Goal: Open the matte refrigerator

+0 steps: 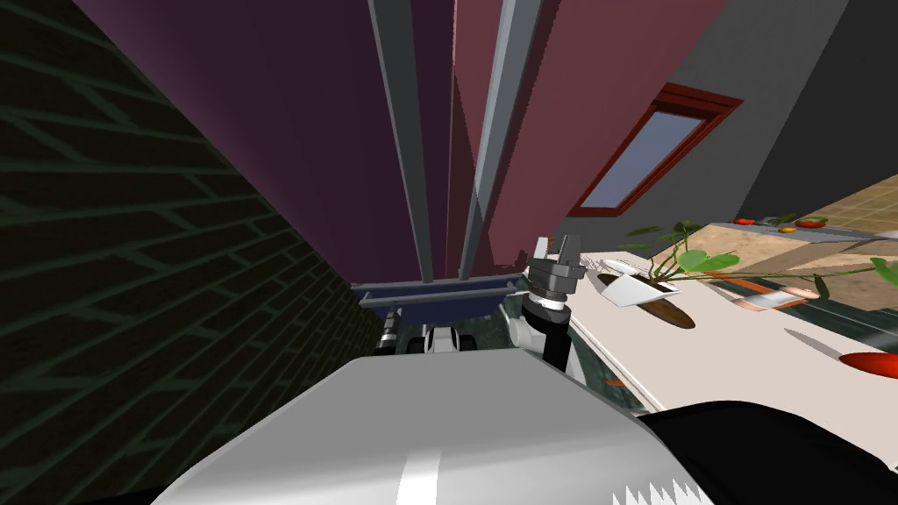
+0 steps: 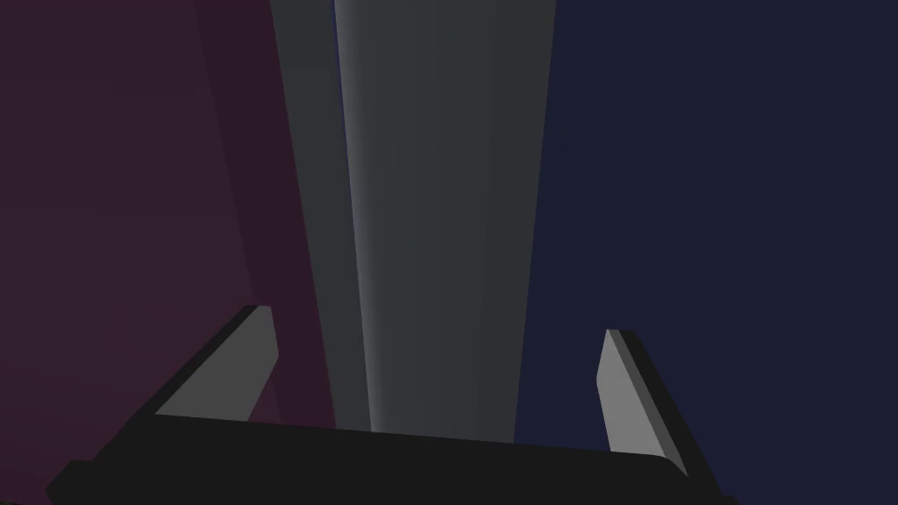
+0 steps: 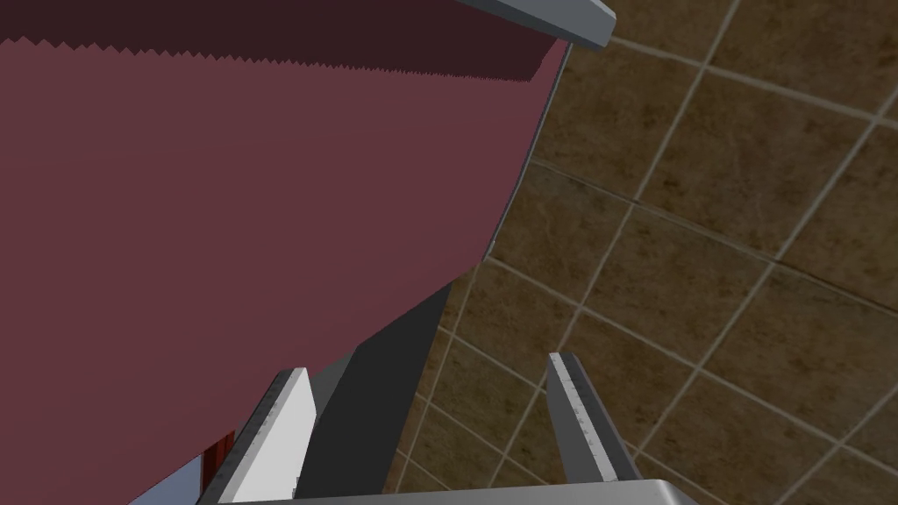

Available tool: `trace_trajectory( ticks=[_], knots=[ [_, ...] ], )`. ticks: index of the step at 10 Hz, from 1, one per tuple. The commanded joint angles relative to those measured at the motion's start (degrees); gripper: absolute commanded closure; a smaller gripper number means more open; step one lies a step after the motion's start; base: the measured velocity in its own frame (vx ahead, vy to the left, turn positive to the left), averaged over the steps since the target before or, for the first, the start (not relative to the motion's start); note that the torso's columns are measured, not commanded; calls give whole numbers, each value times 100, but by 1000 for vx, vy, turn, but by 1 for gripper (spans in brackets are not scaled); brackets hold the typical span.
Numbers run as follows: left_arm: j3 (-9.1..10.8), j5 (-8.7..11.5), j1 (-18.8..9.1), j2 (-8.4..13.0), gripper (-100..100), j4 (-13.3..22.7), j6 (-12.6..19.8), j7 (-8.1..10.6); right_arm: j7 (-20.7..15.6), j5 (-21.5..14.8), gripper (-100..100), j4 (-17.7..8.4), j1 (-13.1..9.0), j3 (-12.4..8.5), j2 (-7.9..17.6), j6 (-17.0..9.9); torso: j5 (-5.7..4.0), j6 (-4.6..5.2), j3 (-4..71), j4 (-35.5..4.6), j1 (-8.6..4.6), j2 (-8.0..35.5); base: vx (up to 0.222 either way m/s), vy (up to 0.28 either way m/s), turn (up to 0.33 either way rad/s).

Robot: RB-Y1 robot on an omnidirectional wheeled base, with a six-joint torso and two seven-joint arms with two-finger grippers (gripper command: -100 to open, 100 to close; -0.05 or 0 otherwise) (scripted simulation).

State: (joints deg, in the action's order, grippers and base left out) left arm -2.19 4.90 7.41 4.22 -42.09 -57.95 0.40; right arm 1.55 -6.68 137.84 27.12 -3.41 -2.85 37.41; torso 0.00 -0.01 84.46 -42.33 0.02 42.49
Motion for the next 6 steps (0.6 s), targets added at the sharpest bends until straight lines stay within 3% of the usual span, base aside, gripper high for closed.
trace_trajectory(
  ticks=[1, 2, 3, 4, 6],
  knots=[
    [27, 10, -107, 15, -100, -74, 179, 6, 0, 0, 0, 0, -1, 0, 0, 0, 0, 0, -7, -4, 1, 10, 25, -2, 8],
    [46, 18, -183, 32, -100, -116, 294, 12, 0, 0, 0, -1, -1, 0, 0, 0, 0, 1, -2, -2, 0, 0, 44, -6, 7],
    [23, 6, -70, 20, -100, -187, 241, 5, 0, 0, 0, 0, -1, 0, 0, 0, -1, 1, 10, 4, -3, -19, 22, -4, 0],
    [13, 5, -50, 2, 100, -43, 93, 2, 0, 0, 0, 0, -1, 0, 0, 0, 0, 0, 12, 6, -2, -19, -15, -1, -12],
    [12, 7, -45, 10, 100, -31, 96, 16, 0, 0, 0, -1, -1, 0, 0, 0, -2, 0, -1, -1, -4, -3, -18, 4, -1]
  ],
)
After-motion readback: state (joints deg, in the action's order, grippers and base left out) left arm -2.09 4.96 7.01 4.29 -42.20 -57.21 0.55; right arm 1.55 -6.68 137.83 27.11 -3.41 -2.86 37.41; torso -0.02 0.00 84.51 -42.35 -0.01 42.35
